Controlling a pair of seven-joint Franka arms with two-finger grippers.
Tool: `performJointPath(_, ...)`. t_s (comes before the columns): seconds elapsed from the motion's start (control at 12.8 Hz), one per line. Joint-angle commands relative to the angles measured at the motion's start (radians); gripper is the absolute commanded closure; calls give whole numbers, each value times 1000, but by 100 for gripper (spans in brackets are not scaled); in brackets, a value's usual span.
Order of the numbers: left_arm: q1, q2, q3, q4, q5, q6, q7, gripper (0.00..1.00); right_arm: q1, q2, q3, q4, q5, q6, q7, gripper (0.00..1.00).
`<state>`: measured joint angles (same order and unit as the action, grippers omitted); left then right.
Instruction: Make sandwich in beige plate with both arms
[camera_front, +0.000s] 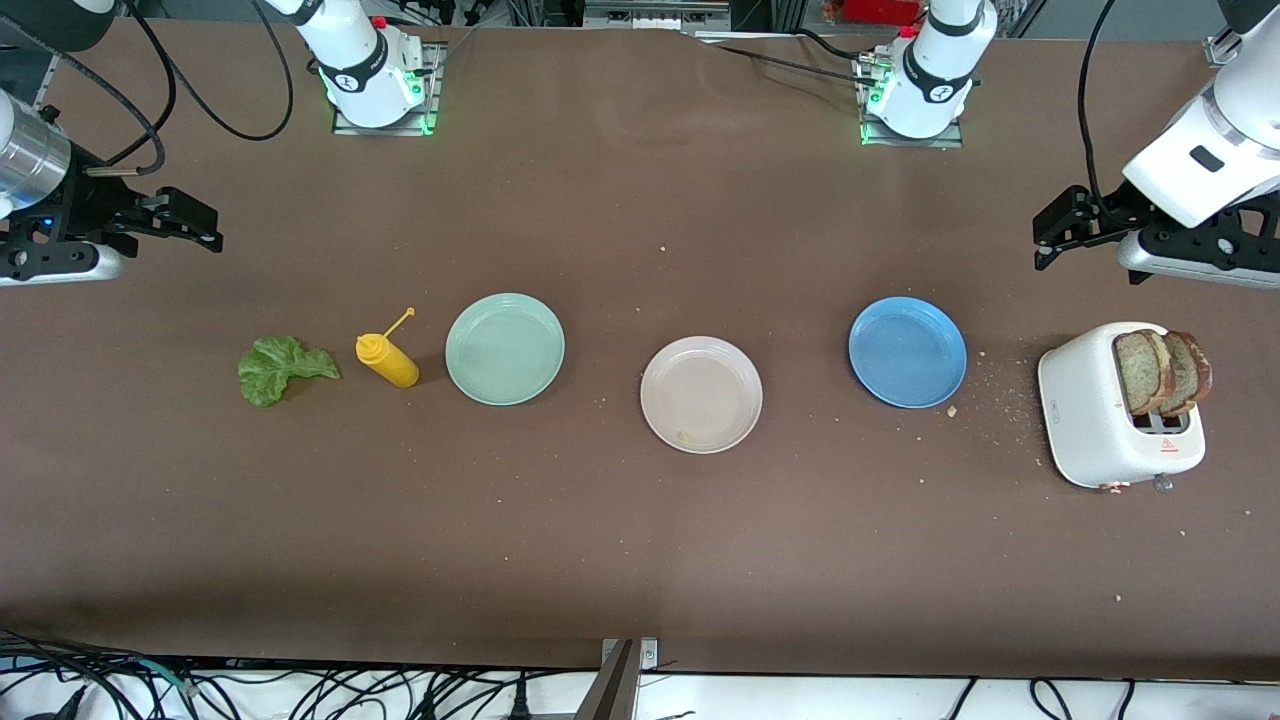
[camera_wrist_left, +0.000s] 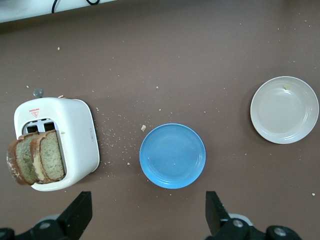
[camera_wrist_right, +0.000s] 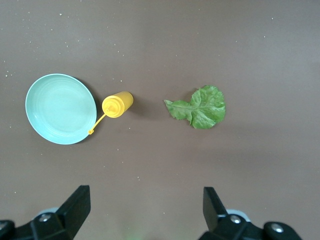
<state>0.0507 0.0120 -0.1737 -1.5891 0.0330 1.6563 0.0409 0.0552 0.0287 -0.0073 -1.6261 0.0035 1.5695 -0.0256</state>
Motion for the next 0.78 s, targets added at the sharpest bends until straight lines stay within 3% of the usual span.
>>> performJointPath(0.0,4,-9,-6,6,21,-4,10,0,3,-1,3,5,-23,6,-10,0)
performJointPath(0.7,14,-13,8,9,8,-6,11,0,5,2,3,11,-23,6,-11,0)
